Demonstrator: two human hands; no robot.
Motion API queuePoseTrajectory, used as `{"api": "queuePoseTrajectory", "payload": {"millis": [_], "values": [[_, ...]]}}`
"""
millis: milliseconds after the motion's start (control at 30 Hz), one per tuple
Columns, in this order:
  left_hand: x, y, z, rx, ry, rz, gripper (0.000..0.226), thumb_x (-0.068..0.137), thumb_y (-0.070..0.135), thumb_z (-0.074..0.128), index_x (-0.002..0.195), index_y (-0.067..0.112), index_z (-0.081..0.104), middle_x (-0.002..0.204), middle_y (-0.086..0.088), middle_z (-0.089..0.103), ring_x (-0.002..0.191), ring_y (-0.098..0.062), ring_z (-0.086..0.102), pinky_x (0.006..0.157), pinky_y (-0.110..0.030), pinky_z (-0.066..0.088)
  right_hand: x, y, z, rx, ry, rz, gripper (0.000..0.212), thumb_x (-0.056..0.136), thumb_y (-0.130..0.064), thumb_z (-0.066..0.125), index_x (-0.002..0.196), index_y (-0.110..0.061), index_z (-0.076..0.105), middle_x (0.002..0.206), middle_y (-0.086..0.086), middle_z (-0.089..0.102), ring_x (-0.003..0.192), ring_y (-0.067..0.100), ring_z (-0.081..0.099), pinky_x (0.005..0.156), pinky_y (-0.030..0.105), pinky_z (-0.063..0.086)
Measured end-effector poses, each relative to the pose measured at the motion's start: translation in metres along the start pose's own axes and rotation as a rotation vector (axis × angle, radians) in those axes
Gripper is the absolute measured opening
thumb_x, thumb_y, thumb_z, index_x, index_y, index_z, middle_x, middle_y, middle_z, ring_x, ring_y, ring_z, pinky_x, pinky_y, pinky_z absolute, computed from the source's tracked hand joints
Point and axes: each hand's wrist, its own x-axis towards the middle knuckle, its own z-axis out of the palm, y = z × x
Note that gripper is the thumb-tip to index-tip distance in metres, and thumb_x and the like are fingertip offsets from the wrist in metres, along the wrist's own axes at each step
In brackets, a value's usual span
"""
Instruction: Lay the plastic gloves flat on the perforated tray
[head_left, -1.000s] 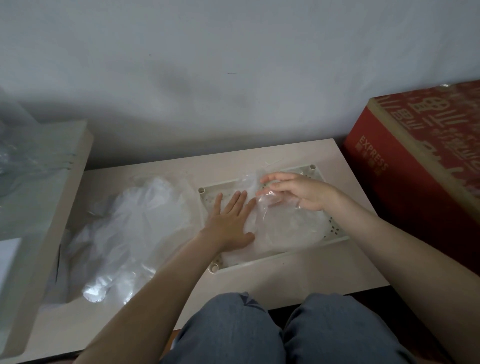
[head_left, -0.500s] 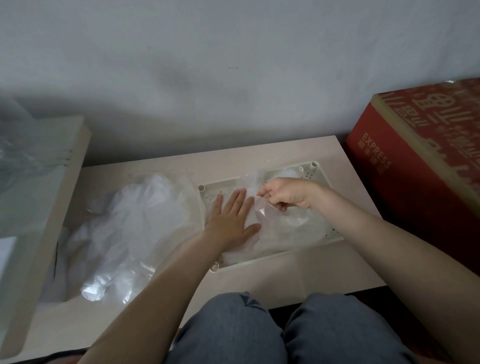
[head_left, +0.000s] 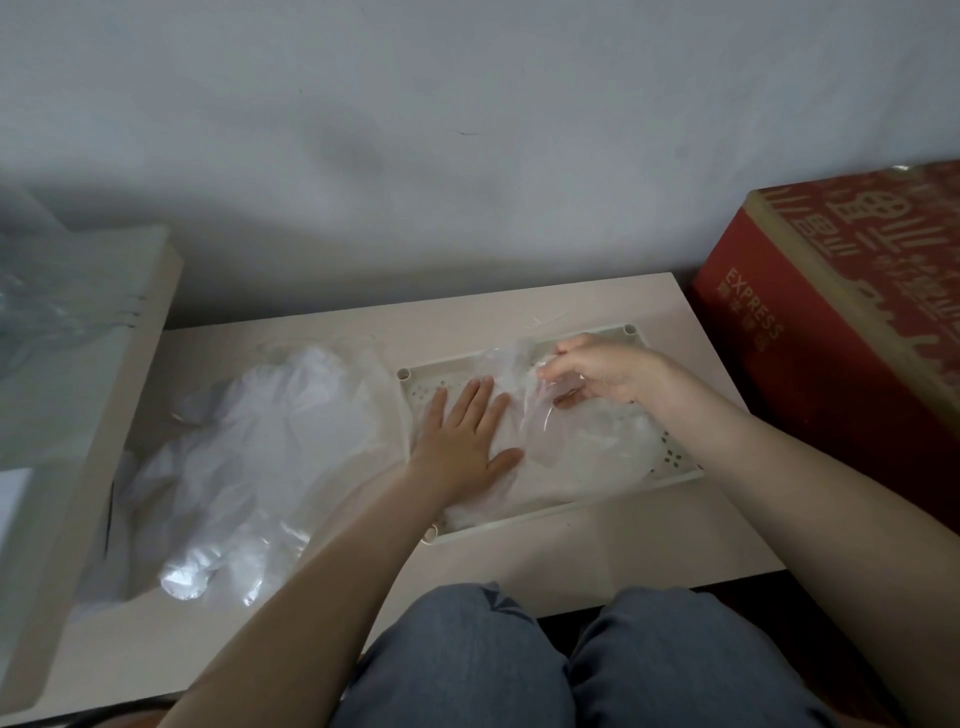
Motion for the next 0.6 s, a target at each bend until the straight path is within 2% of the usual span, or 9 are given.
{"api": "queuePoseTrajectory", "payload": {"millis": [67,133,200,267,367,433,600], "values": [[-0.001,0.0,0.0,0.016,0.01,-0.013,0.074,0.097,0.059,0.015,0.15,0.019,-0.017,0.158,-0.003,-0.023,0.145,-0.016,-0.022,0.113,-0.048,-0.019,-0.001,0.0,-0.006,0.044,0.047,-0.04,0.019,0.088,0.001,0.06,0.077,-0.01,0.051,0.072,0.011,0.059,0.061,0.018,0.06,0.069,0.033,0.053],[-0.002,0.001,0.0,0.01,0.023,-0.029,0.075,0.096,0.061,0.014,0.149,0.02,-0.021,0.158,-0.001,-0.023,0.145,-0.015,-0.023,0.111,-0.047,-0.022,-0.002,0.001,-0.014,0.099,0.109,-0.087,0.028,0.088,0.004,0.059,0.07,-0.013,0.044,0.066,0.011,0.054,0.055,0.018,0.053,0.064,0.031,0.052],[-0.002,0.002,0.0,-0.002,0.024,-0.042,0.075,0.096,0.062,0.013,0.148,0.022,-0.022,0.158,0.0,-0.023,0.144,-0.014,-0.024,0.112,-0.047,-0.022,-0.002,0.003,-0.022,0.176,0.209,-0.139,0.032,0.087,0.005,0.059,0.07,-0.015,0.04,0.064,0.01,0.054,0.054,0.019,0.051,0.055,0.026,0.05],[-0.001,0.003,0.0,-0.005,0.013,-0.048,0.074,0.095,0.063,0.011,0.149,0.024,-0.022,0.158,0.0,-0.024,0.144,-0.014,-0.024,0.112,-0.047,-0.022,-0.004,0.005,-0.03,0.178,0.292,-0.169,0.027,0.089,0.002,0.058,0.076,-0.015,0.042,0.066,0.009,0.058,0.059,0.019,0.056,0.055,0.025,0.049],[0.001,0.003,0.0,-0.014,0.003,-0.054,0.073,0.095,0.063,0.011,0.15,0.025,-0.019,0.158,-0.001,-0.024,0.144,-0.014,-0.025,0.111,-0.047,-0.022,-0.007,0.012,-0.035,0.159,0.213,-0.107,0.013,0.092,-0.009,0.061,0.087,-0.013,0.049,0.082,0.009,0.063,0.067,0.021,0.064,0.06,0.029,0.053],[0.002,0.004,0.0,-0.023,0.003,-0.057,0.073,0.095,0.063,0.012,0.15,0.025,-0.017,0.158,-0.001,-0.024,0.144,-0.015,-0.025,0.112,-0.047,-0.02,-0.008,0.019,-0.033,0.14,0.128,-0.064,0.018,0.091,-0.018,0.064,0.099,-0.01,0.051,0.093,0.01,0.062,0.065,0.022,0.066,0.059,0.029,0.054],[0.001,0.004,-0.001,-0.03,-0.002,-0.055,0.073,0.095,0.062,0.012,0.151,0.025,-0.017,0.158,-0.002,-0.023,0.144,-0.015,-0.024,0.114,-0.047,-0.017,-0.008,0.025,-0.03,-0.08,0.085,-0.062,0.033,0.087,-0.004,0.066,0.117,-0.004,0.051,0.085,0.007,0.06,0.06,0.01,0.056,0.052,0.02,0.044]]}}
